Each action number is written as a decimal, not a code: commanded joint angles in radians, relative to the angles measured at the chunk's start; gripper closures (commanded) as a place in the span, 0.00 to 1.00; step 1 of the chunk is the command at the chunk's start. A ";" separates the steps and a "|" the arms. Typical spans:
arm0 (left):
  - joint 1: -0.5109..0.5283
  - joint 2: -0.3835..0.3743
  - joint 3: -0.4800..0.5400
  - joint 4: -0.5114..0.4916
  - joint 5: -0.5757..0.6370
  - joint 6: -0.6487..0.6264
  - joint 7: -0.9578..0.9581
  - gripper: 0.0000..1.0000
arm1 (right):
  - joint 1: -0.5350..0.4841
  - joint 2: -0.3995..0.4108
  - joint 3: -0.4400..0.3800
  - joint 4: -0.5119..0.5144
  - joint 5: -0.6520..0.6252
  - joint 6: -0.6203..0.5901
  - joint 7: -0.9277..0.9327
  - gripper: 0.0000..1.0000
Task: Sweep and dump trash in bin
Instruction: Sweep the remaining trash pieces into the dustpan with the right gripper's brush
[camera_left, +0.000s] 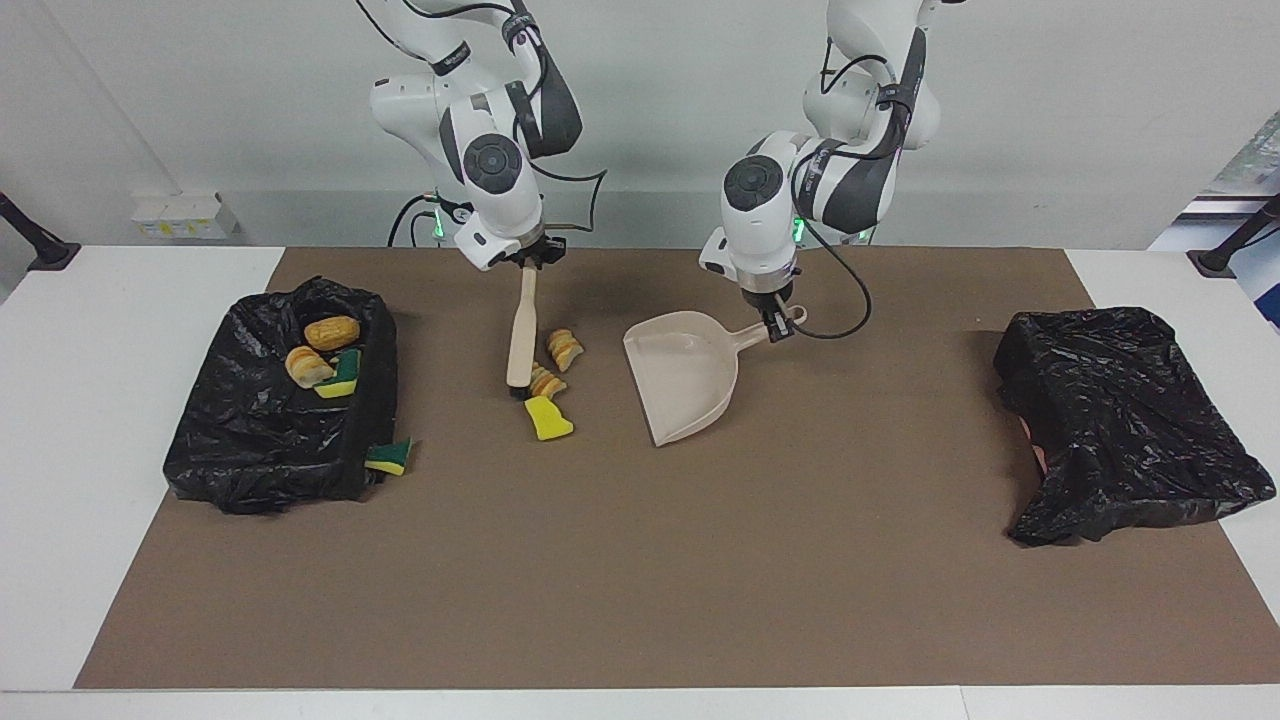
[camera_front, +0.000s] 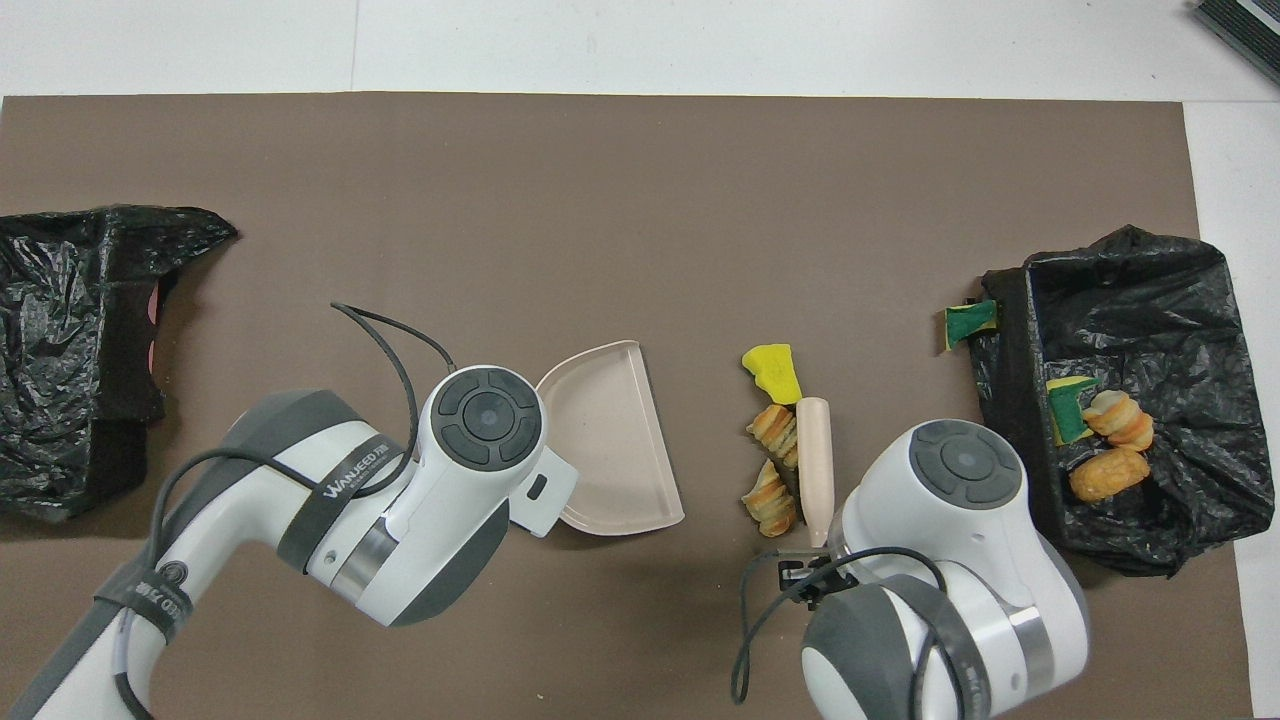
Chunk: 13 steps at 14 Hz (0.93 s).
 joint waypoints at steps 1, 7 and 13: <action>-0.004 -0.035 0.005 -0.040 0.020 0.029 -0.015 1.00 | 0.055 0.048 0.006 0.065 0.075 0.011 -0.012 1.00; 0.002 -0.037 0.005 -0.047 0.019 0.035 -0.015 1.00 | 0.157 0.080 0.005 0.177 0.188 0.028 -0.047 1.00; 0.006 -0.035 0.007 -0.047 0.020 0.055 -0.009 1.00 | 0.096 0.071 -0.007 0.251 0.023 -0.094 0.013 1.00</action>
